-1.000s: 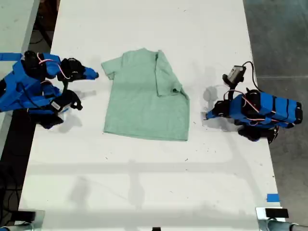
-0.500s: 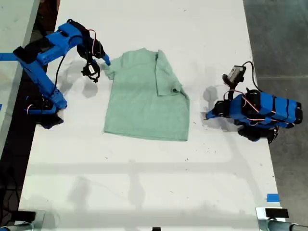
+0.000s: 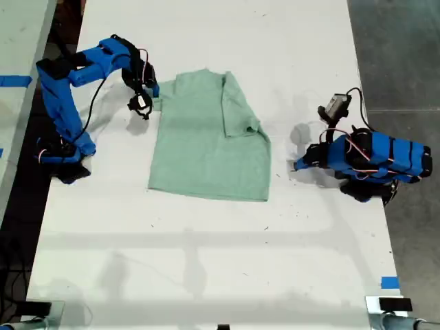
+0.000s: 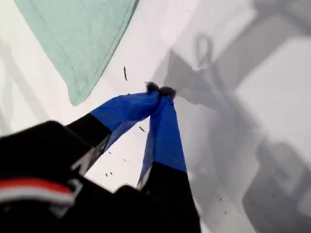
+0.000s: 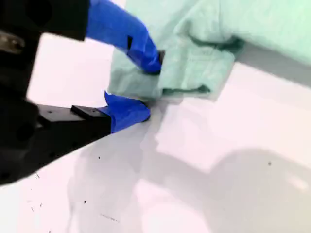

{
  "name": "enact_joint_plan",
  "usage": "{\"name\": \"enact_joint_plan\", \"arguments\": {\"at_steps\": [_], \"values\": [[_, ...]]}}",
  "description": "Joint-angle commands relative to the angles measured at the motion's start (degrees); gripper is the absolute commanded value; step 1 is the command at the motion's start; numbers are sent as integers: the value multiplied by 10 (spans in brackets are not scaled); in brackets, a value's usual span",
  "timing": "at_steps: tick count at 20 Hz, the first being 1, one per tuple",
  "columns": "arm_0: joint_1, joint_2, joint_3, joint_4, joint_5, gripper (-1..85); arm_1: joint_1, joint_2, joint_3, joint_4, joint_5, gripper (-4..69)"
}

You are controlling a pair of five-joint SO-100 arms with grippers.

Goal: Fold t shirt

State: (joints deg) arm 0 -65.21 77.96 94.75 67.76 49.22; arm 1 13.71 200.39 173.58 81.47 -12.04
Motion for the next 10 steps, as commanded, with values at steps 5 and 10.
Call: {"name": "enact_joint_plan", "arguments": {"at_steps": [5,10], "values": [[8,10,-43,48,-19,0,0,4,10,3,-1,-9],[100,70,-279,227,-77,0,0,4,10,3,-1,-9]]}}
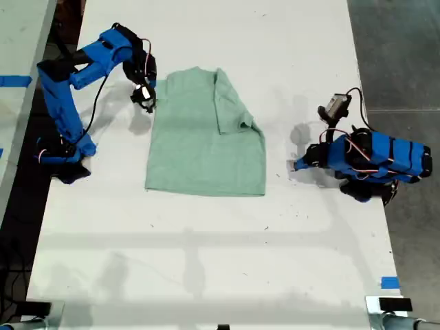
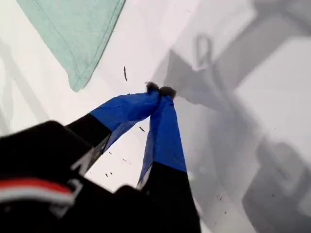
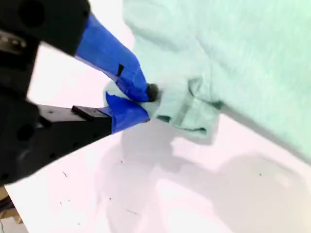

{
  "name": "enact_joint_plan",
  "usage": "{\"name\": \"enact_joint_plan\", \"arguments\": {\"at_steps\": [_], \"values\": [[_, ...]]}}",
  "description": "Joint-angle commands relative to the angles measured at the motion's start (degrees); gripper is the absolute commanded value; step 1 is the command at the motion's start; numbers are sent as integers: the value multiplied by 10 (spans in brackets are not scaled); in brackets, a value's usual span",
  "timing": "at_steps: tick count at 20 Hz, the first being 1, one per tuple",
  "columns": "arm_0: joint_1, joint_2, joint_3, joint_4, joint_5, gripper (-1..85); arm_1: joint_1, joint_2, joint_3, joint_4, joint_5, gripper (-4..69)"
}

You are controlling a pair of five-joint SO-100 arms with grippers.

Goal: Fold t shirt

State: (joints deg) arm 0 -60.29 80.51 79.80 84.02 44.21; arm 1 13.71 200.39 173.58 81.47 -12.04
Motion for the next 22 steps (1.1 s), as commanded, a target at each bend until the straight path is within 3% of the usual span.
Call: {"name": "enact_joint_plan", "arguments": {"at_steps": [1,5,8,12,13,14,16,18,20,22], "values": [[80,56,-169,74,-41,0,0,4,10,3,-1,-9],[197,53,-210,58,-106,0,0,4,10,3,-1,-9],[294,0,-256,-10,-142,0,0,4,10,3,0,-9],[338,-104,-278,-85,-171,0,-1,4,10,3,0,-9],[343,-126,-278,-102,-173,51,-2,4,10,3,-1,-9],[344,-146,-282,-112,-168,201,-2,4,10,3,-1,-9],[335,-150,-284,-105,-156,230,-2,4,10,3,-2,-9],[316,-85,-283,-74,-148,209,-2,4,10,3,-2,-9],[280,24,-283,-21,-155,1,-2,4,10,3,-2,-9],[239,155,-272,39,-155,0,-2,4,10,3,-2,-9]]}}
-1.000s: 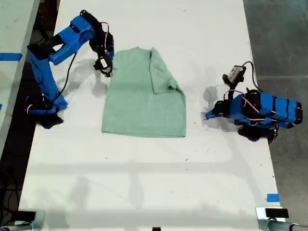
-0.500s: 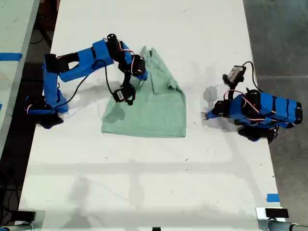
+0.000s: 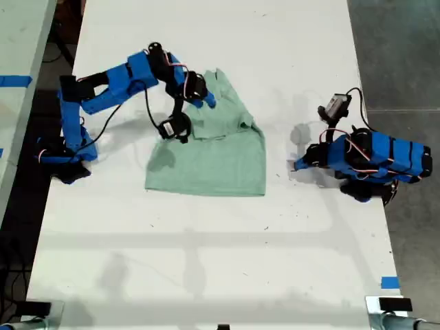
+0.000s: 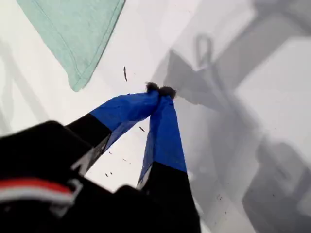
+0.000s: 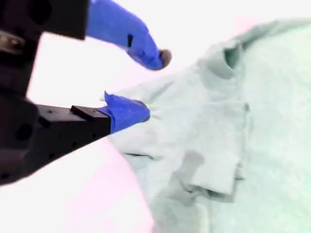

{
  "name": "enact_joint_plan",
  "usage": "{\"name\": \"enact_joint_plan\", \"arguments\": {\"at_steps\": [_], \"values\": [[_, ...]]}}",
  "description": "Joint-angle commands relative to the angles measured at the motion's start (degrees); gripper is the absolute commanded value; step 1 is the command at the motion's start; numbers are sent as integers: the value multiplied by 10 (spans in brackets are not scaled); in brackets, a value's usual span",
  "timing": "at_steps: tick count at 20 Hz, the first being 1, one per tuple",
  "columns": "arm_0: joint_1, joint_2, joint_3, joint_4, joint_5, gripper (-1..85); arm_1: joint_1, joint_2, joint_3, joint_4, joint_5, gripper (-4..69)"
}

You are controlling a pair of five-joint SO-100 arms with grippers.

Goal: Fold t shirt

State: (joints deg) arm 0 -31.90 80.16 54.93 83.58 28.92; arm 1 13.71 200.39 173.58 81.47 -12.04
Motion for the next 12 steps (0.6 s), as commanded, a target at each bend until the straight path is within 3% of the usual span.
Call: {"name": "enact_joint_plan", "arguments": {"at_steps": [1,3,5,9,10,12], "values": [[-54,231,-7,64,-3,0,-2,4,10,3,-2,-9],[-32,395,76,73,-36,0,-2,4,10,3,-2,-9],[52,548,202,50,-109,0,-2,4,10,3,-2,-9],[195,918,766,-185,-275,0,-2,4,10,3,0,-9],[211,989,908,-249,-285,0,-2,4,10,3,0,-9],[211,1059,1082,-312,-279,0,-2,4,10,3,0,-9]]}}
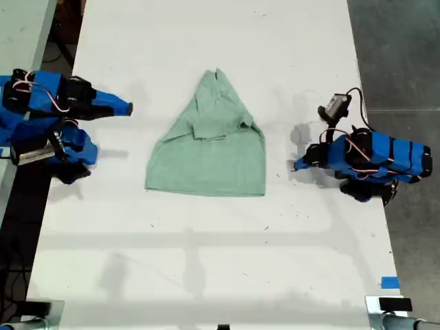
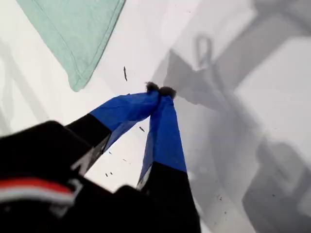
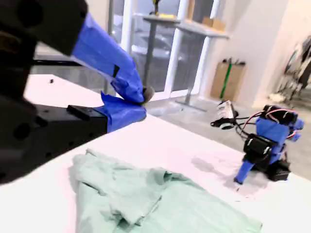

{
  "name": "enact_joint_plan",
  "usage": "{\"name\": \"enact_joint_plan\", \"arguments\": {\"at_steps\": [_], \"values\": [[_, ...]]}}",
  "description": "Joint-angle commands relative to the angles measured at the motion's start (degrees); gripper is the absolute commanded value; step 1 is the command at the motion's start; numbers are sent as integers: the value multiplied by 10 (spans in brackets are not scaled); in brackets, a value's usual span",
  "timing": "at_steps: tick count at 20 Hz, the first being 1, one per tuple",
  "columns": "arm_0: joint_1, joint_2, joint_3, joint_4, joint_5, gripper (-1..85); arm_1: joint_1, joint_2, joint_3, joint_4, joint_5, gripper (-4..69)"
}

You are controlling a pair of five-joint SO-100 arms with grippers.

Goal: Fold t shirt

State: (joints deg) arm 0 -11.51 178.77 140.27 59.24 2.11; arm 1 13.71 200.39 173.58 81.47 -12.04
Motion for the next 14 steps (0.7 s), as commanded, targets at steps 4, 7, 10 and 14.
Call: {"name": "enact_joint_plan", "arguments": {"at_steps": [4,7,10,14], "values": [[-13,280,418,-19,42,0,-2,4,11,3,0,-9],[-19,278,414,-14,45,0,-3,4,11,3,4,-9],[-15,279,414,-10,41,0,-3,4,11,3,5,-9],[-19,279,414,-8,41,0,-3,4,11,3,4,-9]]}}
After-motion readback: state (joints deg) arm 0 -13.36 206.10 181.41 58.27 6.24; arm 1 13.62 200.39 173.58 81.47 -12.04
